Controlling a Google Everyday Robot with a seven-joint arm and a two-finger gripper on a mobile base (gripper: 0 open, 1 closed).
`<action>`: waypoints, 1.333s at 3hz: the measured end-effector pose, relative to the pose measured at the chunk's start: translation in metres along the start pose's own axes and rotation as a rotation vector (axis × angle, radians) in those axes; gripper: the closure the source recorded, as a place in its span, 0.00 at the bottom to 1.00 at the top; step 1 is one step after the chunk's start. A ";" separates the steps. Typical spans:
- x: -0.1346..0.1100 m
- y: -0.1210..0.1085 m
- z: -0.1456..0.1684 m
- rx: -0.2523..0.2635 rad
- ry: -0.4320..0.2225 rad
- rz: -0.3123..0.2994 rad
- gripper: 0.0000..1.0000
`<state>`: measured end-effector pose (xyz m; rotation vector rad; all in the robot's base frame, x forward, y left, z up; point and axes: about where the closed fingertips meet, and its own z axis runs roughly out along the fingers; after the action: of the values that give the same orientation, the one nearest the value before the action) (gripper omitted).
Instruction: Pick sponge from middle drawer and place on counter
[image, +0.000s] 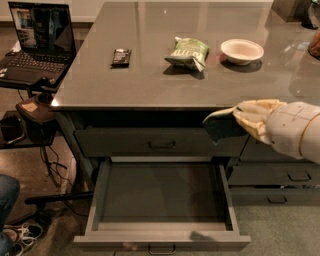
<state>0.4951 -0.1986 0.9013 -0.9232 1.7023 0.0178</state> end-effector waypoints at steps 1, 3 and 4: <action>-0.017 -0.004 0.001 0.005 -0.025 -0.026 1.00; -0.134 -0.078 0.000 0.023 -0.111 -0.146 1.00; -0.182 -0.093 0.006 0.030 -0.181 -0.169 1.00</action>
Offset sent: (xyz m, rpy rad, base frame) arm 0.0646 0.0167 0.2243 -0.0365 -0.3132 0.0861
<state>0.5627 -0.1579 1.0893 -1.0098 1.4507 -0.0353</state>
